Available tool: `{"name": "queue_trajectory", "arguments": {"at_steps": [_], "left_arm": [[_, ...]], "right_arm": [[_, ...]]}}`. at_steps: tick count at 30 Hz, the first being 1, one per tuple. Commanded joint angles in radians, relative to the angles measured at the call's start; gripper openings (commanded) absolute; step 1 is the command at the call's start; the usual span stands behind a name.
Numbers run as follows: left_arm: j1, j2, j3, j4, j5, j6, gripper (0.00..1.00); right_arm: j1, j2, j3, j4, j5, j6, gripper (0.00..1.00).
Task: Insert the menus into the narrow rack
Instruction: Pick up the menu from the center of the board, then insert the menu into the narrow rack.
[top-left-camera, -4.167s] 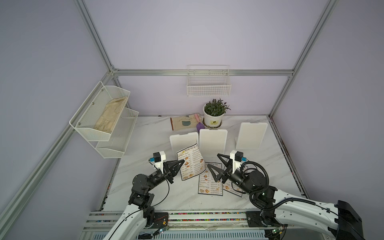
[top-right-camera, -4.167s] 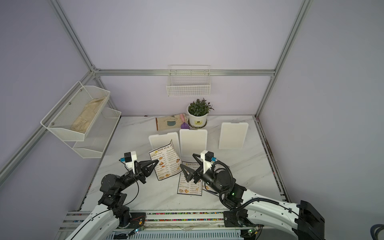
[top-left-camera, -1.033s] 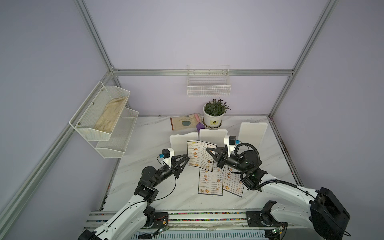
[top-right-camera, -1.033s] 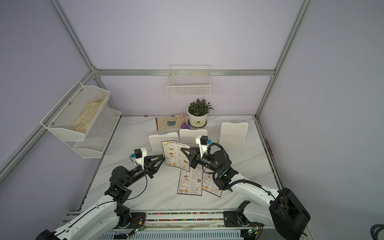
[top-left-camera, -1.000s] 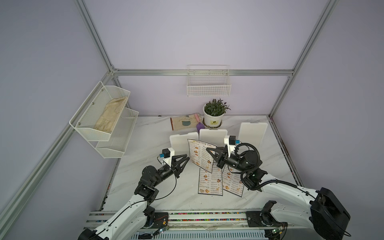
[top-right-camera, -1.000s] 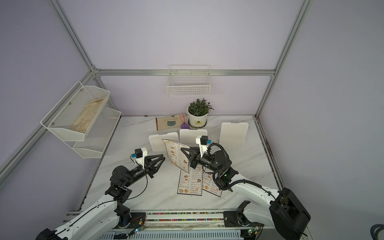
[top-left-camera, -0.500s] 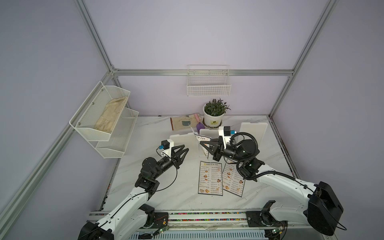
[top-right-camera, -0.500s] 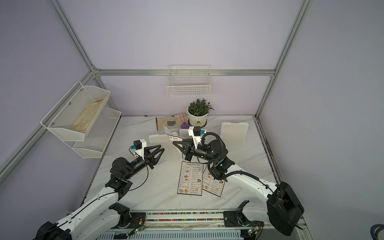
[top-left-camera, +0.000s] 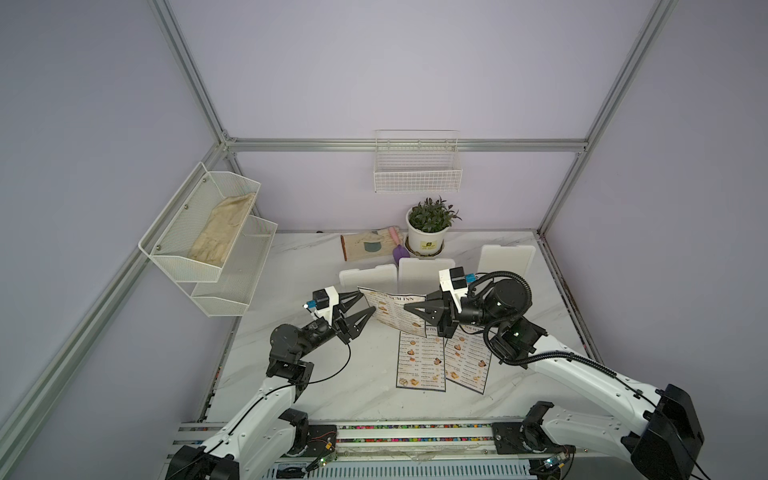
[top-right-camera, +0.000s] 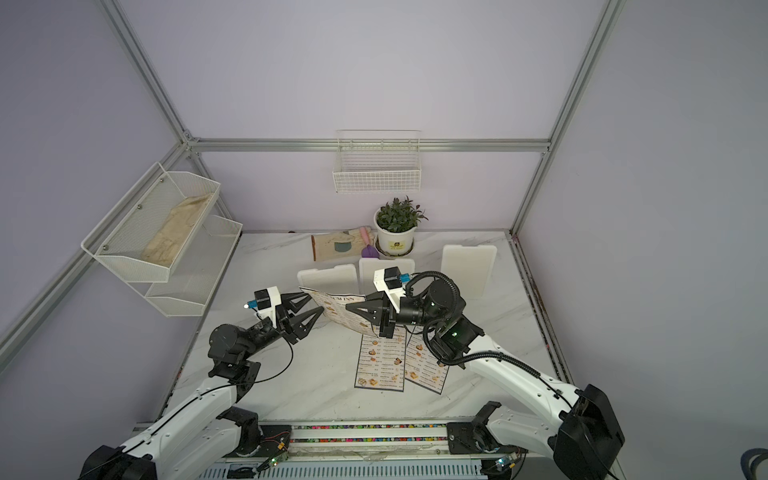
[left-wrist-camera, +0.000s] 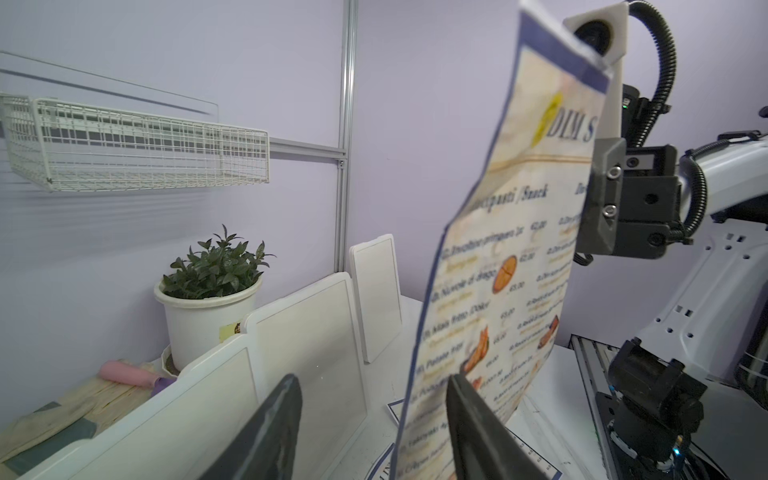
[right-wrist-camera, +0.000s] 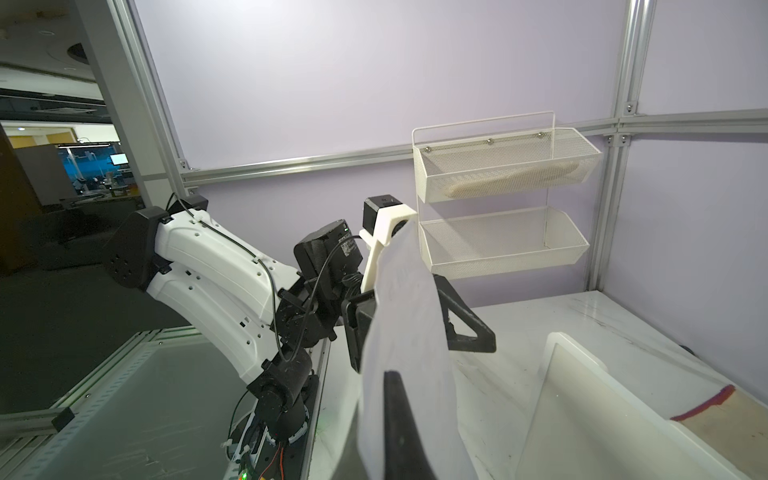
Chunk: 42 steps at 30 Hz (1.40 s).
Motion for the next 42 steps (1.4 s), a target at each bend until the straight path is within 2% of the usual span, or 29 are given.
{"name": "queue_trajectory", "arguments": {"at_steps": [1,7,13,17,23,32,42], "left_arm": [[0.004,0.011,-0.020,0.103,0.053,-0.012,0.58],[0.005,0.023,-0.027,0.151,0.101,-0.026,0.58],[0.005,0.045,-0.028,0.144,0.092,-0.003,0.54],[0.005,0.079,-0.013,0.141,0.105,0.008,0.46],[0.005,0.077,-0.012,0.112,0.058,0.033,0.34],[0.015,0.015,0.075,-0.118,-0.061,0.074,0.00],[0.074,0.089,0.155,-0.157,-0.043,0.073,0.00]], "right_arm": [[-0.005,0.008,-0.006,0.036,-0.048,0.008,0.00],[-0.005,0.055,0.022,0.070,0.009,0.029,0.00],[-0.007,0.125,0.076,0.128,0.085,0.066,0.00],[-0.011,0.172,0.120,0.146,0.127,0.086,0.00],[-0.047,0.246,0.168,0.191,0.138,0.131,0.00],[-0.088,0.348,0.216,0.276,0.096,0.197,0.00],[-0.108,0.447,0.288,0.342,0.090,0.246,0.00]]}}
